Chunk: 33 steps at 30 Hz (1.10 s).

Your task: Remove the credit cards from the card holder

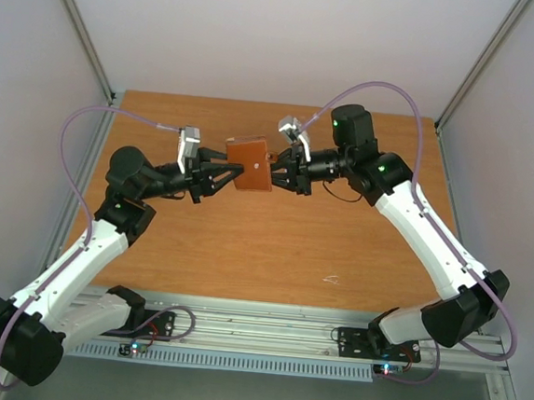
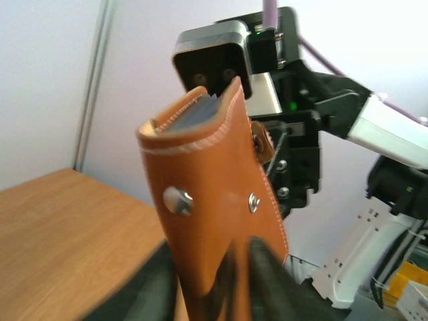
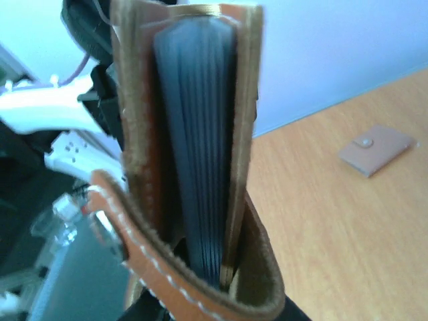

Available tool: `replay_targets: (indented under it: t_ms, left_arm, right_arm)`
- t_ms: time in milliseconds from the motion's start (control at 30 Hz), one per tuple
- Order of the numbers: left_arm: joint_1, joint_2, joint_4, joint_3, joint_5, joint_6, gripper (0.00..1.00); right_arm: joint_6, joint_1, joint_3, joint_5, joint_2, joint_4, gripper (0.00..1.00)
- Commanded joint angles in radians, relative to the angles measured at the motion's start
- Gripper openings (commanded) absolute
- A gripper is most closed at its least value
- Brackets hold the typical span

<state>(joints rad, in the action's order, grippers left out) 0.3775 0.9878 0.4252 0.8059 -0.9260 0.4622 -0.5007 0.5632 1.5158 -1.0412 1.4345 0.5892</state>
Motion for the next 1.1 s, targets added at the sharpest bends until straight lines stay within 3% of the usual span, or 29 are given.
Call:
replay_targets:
  t_ms: [0,33,100,167,300,400,533,733,867,1067]
  left_arm:
    - [0.003,-0.011,-0.047,0.006,0.146,-0.026,0.50]
    - [0.003,-0.014,-0.076,0.002,0.221,-0.035,0.60]
    - [0.003,-0.024,-0.130,-0.005,0.431,-0.058,0.63]
    - [0.003,-0.025,-0.182,-0.001,0.564,-0.083,0.63]
    - [0.003,-0.020,-0.162,-0.008,0.452,-0.134,0.68]
    - [0.004,-0.015,-0.116,-0.019,0.344,-0.103,0.75]
    - [0.018,-0.010,-0.131,-0.021,0.365,-0.124,0.99]
    - [0.019,-0.017,-0.146,-0.025,0.362,-0.206,0.99]
    - [0.027,-0.014,-0.156,-0.028,0.377,-0.235,0.99]
    - [0.059,-0.013,-0.254,-0.025,0.562,-0.368,0.99]
  right_arm:
    - [0.082,0.010,-0.009,0.085,-0.052,-0.070,0.03]
    - [0.108,0.010,-0.011,0.160,-0.056,-0.065,0.02]
    - [0.190,0.015,0.008,0.374,-0.051,-0.014,0.01]
    - [0.230,0.059,0.086,0.723,-0.028,0.118,0.01]
    - [0.233,0.267,0.244,1.380,0.055,0.327,0.01]
    - [0.299,0.338,0.404,1.605,0.162,0.480,0.01]
    - [0.307,0.401,0.508,1.654,0.253,0.514,0.01]
    - [0.295,0.455,0.608,1.653,0.340,0.527,0.01]
    - [0.320,0.457,0.637,1.518,0.354,0.518,0.01]
    - [0.399,0.457,0.652,1.384,0.319,0.460,0.01]
